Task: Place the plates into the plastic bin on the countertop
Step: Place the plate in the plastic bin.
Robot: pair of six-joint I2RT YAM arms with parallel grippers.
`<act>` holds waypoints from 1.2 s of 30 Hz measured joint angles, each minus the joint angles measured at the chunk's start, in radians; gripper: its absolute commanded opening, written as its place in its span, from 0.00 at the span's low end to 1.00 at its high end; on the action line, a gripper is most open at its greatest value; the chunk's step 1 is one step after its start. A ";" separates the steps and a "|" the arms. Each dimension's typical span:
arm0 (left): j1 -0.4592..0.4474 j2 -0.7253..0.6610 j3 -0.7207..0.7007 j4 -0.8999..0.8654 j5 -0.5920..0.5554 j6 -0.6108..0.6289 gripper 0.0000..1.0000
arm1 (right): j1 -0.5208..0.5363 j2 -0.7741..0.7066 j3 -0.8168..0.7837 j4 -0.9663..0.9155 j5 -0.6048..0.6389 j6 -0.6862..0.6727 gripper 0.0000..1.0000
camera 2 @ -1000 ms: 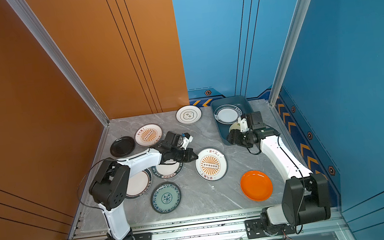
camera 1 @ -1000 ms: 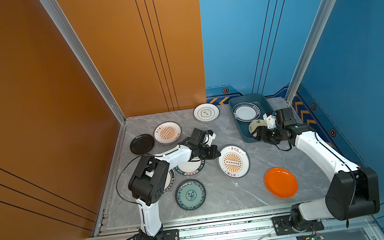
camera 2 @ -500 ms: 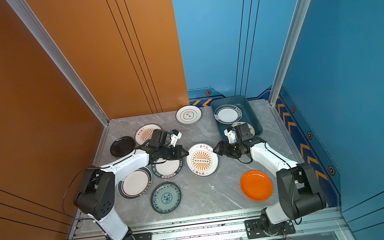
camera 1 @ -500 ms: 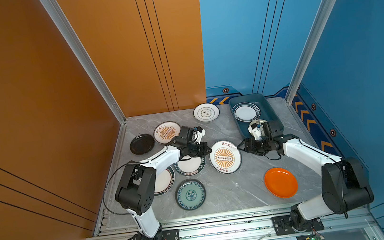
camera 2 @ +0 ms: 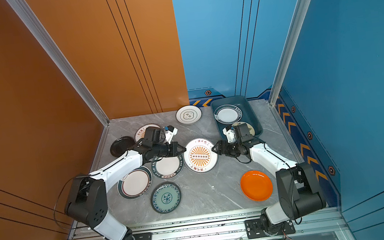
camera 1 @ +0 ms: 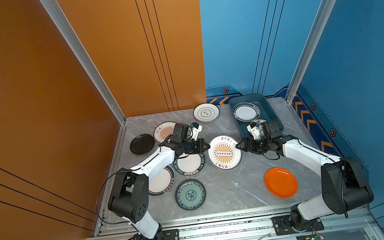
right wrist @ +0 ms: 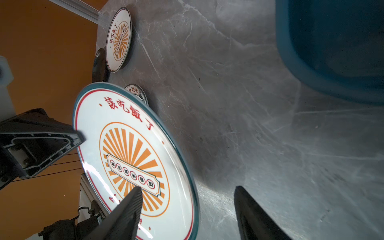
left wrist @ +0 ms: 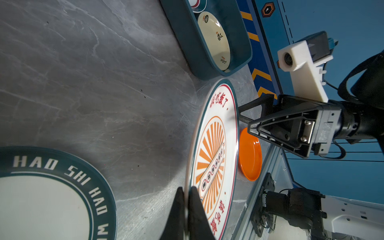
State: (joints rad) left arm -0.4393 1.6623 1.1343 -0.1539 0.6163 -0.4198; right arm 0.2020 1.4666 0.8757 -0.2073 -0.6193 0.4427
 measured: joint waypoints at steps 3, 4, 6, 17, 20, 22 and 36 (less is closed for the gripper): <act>0.001 0.000 0.000 0.000 0.010 -0.006 0.00 | 0.000 0.014 -0.025 0.045 -0.033 0.003 0.69; 0.001 0.000 0.000 0.000 0.014 -0.008 0.00 | 0.000 0.022 -0.033 0.062 -0.046 0.005 0.68; 0.002 -0.001 0.000 0.000 0.018 -0.015 0.00 | 0.000 0.039 -0.049 0.105 -0.083 0.012 0.66; 0.003 -0.010 0.000 0.007 0.031 -0.032 0.00 | 0.000 0.116 -0.079 0.307 -0.235 0.089 0.35; 0.005 -0.011 0.000 0.002 0.023 -0.038 0.00 | 0.000 0.137 -0.088 0.353 -0.270 0.113 0.25; 0.014 -0.011 0.000 -0.005 0.019 -0.042 0.00 | 0.000 0.140 -0.092 0.387 -0.294 0.129 0.18; 0.033 -0.011 -0.002 -0.021 0.006 -0.035 0.37 | -0.010 0.137 -0.091 0.486 -0.374 0.220 0.00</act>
State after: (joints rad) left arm -0.4065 1.6512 1.1328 -0.1745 0.6228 -0.4545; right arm 0.1925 1.6039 0.7845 0.2783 -0.9936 0.6632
